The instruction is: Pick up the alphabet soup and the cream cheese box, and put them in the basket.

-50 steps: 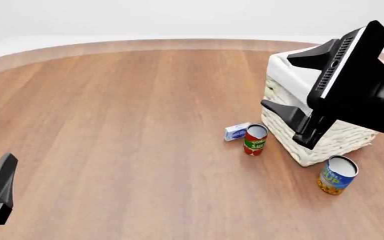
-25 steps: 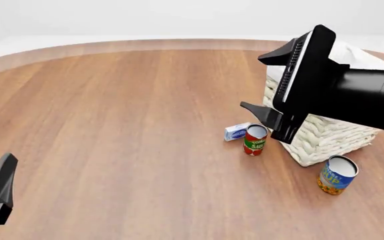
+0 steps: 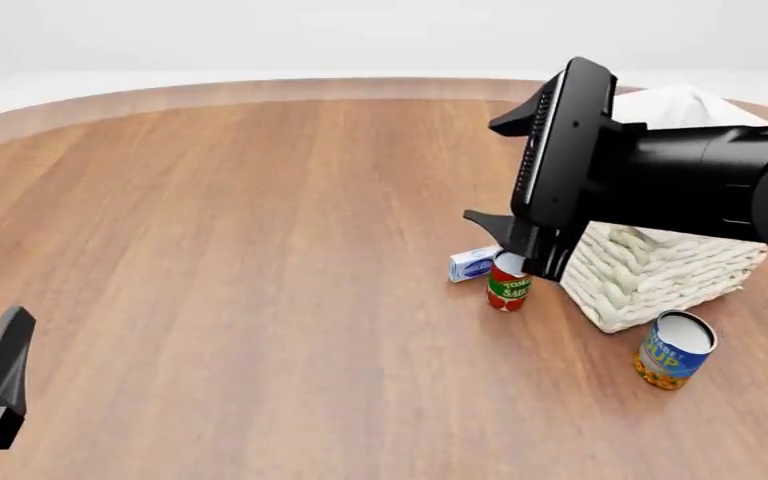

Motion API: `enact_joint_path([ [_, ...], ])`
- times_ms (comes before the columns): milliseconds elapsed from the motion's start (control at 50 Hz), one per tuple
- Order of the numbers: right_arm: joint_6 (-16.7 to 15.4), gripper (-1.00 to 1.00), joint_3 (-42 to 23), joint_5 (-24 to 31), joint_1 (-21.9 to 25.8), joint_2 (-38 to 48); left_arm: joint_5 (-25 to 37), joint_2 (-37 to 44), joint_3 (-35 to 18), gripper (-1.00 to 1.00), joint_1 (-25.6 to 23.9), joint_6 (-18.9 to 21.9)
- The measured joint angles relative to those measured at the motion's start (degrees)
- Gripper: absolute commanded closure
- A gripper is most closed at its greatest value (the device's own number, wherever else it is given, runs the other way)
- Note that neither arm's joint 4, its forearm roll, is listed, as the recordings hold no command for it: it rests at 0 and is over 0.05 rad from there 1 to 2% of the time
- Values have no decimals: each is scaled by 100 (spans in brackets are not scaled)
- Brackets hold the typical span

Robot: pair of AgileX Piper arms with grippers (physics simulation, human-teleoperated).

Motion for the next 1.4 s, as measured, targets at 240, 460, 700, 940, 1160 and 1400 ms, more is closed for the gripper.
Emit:
enact_joint_path([
  [240,-97,-100,-27,77,-15,-52,0,0,0,-100,0,0],
  [460,-126,-100,-34,99,-17,-72,0,0,0,-100,0,0],
  [700,-142,-100,-75,73,42,46,0,0,0,-100,0,0],
  [940,-221,-100,-121,114,87,272,0,0,0,-100,0,0],
  [1160,-374,-100,-291,359,63,490,0,0,0,-100,0,0],
  [1400,-598,-100,-698,965,38,763,0,0,0,-100,0,0],
])
